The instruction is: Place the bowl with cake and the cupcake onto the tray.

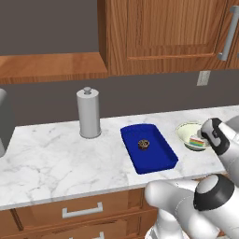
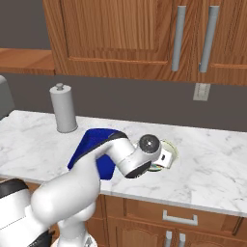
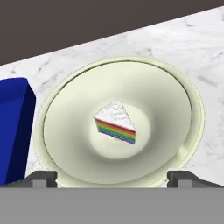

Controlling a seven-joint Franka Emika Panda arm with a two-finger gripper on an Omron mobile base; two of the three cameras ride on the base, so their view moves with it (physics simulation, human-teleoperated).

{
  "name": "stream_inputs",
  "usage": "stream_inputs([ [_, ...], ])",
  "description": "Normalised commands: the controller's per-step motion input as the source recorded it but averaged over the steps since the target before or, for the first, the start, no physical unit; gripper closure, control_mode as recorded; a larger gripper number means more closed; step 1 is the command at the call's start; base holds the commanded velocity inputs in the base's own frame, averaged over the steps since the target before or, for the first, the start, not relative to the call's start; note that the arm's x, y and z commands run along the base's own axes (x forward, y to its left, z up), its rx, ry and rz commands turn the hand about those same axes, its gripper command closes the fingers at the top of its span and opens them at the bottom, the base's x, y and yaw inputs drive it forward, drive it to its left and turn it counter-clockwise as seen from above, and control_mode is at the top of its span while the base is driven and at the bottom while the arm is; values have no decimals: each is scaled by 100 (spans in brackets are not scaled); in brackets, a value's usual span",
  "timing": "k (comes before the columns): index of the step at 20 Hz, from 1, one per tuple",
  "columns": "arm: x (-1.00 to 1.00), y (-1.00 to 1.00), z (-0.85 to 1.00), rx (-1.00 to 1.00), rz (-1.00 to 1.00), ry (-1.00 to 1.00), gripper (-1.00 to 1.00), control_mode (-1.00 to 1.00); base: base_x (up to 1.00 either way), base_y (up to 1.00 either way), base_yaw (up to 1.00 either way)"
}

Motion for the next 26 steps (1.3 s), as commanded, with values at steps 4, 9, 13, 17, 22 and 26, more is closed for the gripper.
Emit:
stream_inputs([
  [4,-2,-41,-18,0,-2,3,-100,-100,0,0,0],
  [9,0,-35,-12,4,-5,3,-100,-100,0,0,0],
  [13,1,-24,-28,14,-6,4,-100,-100,0,0,0],
  [17,17,-19,-30,11,-3,2,-100,-100,0,0,0],
  [22,41,-17,-7,3,-1,0,-100,-100,0,0,0],
  [26,36,-9,-17,2,-1,0,-100,-100,0,0,0],
])
